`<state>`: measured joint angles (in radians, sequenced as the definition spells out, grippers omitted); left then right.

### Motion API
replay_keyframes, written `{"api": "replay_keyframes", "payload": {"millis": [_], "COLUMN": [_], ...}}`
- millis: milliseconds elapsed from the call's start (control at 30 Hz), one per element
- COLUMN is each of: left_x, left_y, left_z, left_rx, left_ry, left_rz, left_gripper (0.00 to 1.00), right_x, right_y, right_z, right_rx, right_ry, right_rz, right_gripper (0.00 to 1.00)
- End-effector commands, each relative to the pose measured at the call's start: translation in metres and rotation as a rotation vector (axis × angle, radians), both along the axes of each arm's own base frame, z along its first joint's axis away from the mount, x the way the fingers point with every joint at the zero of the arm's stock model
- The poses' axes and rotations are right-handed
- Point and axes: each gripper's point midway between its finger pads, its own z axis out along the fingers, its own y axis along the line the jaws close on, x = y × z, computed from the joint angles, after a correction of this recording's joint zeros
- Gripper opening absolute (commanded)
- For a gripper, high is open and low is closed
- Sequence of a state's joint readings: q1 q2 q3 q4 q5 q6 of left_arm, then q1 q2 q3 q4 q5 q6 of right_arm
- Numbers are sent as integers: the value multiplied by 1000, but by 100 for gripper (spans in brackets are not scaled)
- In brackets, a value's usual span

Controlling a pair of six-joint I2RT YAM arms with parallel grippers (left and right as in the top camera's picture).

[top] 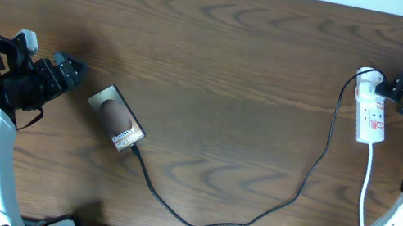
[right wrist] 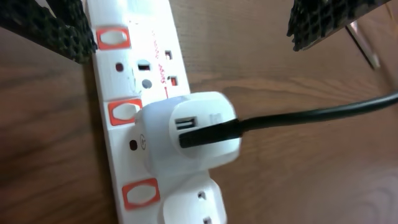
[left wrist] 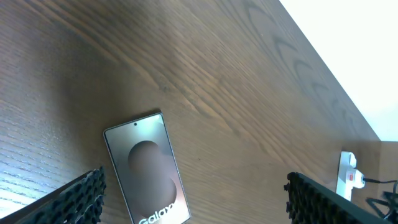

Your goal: Plug charger to phone and switch on socket

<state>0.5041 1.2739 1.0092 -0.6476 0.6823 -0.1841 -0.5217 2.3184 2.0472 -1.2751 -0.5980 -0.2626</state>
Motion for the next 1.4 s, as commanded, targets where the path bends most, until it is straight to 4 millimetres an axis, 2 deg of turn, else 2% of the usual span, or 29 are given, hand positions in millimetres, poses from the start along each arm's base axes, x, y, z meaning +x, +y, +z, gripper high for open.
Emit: {"api": "replay_keyframes", "payload": {"millis": [0,467,667,900,1100,1367], "left_x": [1,1,2,2,2,2], "left_y": [0,0,0,0,0,0], "left_z": [2,3,3,3,3,3], "left_rx": [-5,-3,-2,-2,-2,-2], "left_ry": [-5,-9,-10,-11,-10,-11], "left_rz": [0,0,0,0,0,0], "left_gripper": [91,91,91,91,91,91], "right_x": [0,6,18,24,22,22], "right_y": [4,16,25,33,20,20], "right_z": [-16,-13,-5,-7,-19,-21], "right_rx": [-2,32,69,52,-35,-33], "right_ry": [22,-52,-120,-119,-30,-28], "right_rz": [37,111,124,136,64,64], "right_gripper": [99,99,99,99,99,99]}}
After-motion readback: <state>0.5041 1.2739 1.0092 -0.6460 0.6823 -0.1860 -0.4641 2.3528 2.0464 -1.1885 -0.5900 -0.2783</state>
